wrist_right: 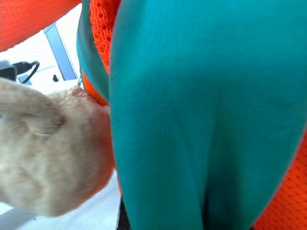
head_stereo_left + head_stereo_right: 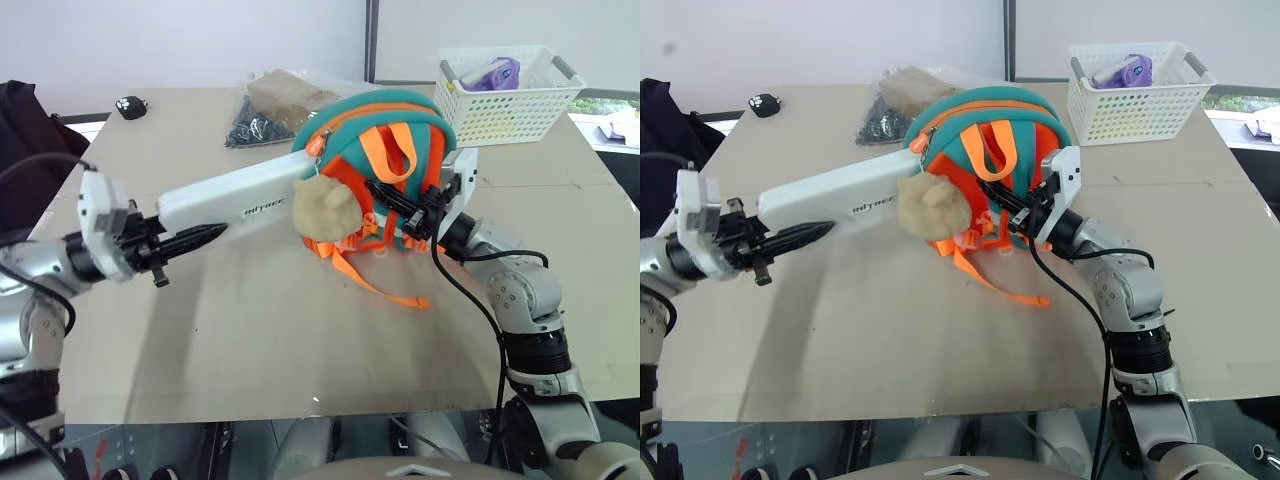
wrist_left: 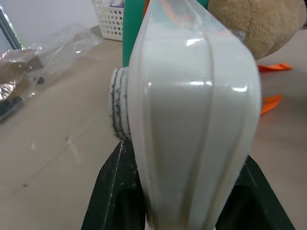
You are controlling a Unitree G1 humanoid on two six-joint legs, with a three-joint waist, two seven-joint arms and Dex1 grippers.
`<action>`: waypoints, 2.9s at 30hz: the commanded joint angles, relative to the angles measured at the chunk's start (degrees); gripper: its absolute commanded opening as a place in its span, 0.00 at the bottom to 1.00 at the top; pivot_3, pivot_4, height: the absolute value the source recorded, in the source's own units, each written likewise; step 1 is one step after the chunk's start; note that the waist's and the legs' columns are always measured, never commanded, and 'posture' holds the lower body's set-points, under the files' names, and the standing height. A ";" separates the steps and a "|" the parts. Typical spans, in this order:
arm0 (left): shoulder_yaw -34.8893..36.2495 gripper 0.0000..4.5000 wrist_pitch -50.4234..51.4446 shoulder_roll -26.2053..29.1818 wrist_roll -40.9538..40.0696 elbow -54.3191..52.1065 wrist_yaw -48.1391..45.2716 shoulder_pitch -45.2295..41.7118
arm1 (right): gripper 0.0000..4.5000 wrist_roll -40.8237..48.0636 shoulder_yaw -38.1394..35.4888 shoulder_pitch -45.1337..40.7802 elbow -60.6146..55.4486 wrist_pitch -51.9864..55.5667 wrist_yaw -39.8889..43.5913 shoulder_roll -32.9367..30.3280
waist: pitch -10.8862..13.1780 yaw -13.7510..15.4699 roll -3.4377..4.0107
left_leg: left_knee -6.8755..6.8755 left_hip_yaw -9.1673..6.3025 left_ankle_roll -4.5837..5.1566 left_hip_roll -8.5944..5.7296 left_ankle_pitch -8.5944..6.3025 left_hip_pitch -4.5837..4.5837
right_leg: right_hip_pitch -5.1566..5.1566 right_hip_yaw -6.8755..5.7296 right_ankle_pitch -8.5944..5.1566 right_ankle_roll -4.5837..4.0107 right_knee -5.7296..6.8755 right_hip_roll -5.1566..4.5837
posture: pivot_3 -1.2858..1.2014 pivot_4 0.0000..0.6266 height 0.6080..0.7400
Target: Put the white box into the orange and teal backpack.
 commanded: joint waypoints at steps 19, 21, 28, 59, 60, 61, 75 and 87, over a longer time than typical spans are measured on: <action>-25.18 0.78 8.30 -26.64 13.23 22.04 8.79 -42.33 | 0.00 -1.78 3.22 -0.01 -2.21 -3.89 -1.13 3.92 | -0.02 -1.26 -0.04 | 0.17 -0.04 0.00 -0.09 0.02 -0.16 | -0.17 -0.20 0.01 0.02 0.23 0.02 | 0.52 0.24 1.00; -22.29 0.96 9.88 -24.74 11.07 18.72 7.77 -40.39 | 0.00 -1.86 3.03 0.74 -2.98 -3.82 -1.73 3.97 | -0.02 -1.84 -0.04 | 0.16 -0.02 0.00 -0.09 0.02 -0.17 | -0.20 -0.18 0.01 0.02 0.24 0.02 | 0.52 0.24 1.00; -8.39 0.98 24.44 -12.15 -2.34 6.17 5.10 -31.37 | 0.00 -2.40 2.87 1.92 -3.31 -4.28 -2.12 3.67 | -0.02 -2.74 -0.04 | 0.12 -0.06 -0.01 -0.06 0.02 -0.21 | -0.40 0.04 0.01 0.02 0.33 0.07 | 0.52 0.24 1.00; -3.58 0.16 36.08 -15.14 -19.93 -18.96 30.71 -12.62 | 0.00 -2.71 4.63 1.77 -2.04 -4.99 -1.61 4.10 | -0.03 -0.32 -0.06 | 0.16 -0.09 -0.02 -0.09 0.02 0.00 | -0.13 0.02 0.01 0.01 0.26 0.06 | 0.52 0.24 1.00; -2.97 0.09 35.87 -15.37 -20.74 -19.00 30.62 -12.74 | 0.00 -2.75 4.72 1.83 -2.02 -5.01 -1.61 4.15 | -0.03 -0.33 -0.06 | 0.16 -0.09 -0.02 -0.09 0.02 0.00 | -0.13 0.02 0.01 0.01 0.26 0.06 | 0.52 0.24 1.00; -1.87 0.04 35.56 -15.44 -21.93 -19.20 30.22 -12.89 | 0.00 -2.78 4.81 1.92 -2.07 -5.01 -1.62 4.20 | -0.03 -0.36 -0.06 | 0.17 -0.09 -0.02 -0.09 0.02 0.00 | -0.13 0.02 0.01 0.01 0.27 0.06 | 0.52 0.24 1.00; -3.96 0.03 10.13 2.88 3.76 8.96 21.08 -13.60 | 0.00 -2.63 4.80 2.48 -2.35 -4.92 -1.83 3.62 | 0.00 -0.45 0.00 | 0.06 -0.09 -0.08 -0.08 0.05 0.08 | -0.13 -0.05 0.01 0.00 0.26 0.12 | 0.52 0.24 1.00; -28.13 0.03 2.62 -3.88 26.59 8.74 22.53 -4.17 | 0.00 -2.32 4.71 2.07 -2.66 -4.86 -3.28 3.93 | -0.42 -0.25 0.41 | 0.03 -0.04 -0.05 -0.12 0.03 0.17 | -0.09 0.07 0.01 0.00 0.29 0.03 | 0.52 0.24 1.00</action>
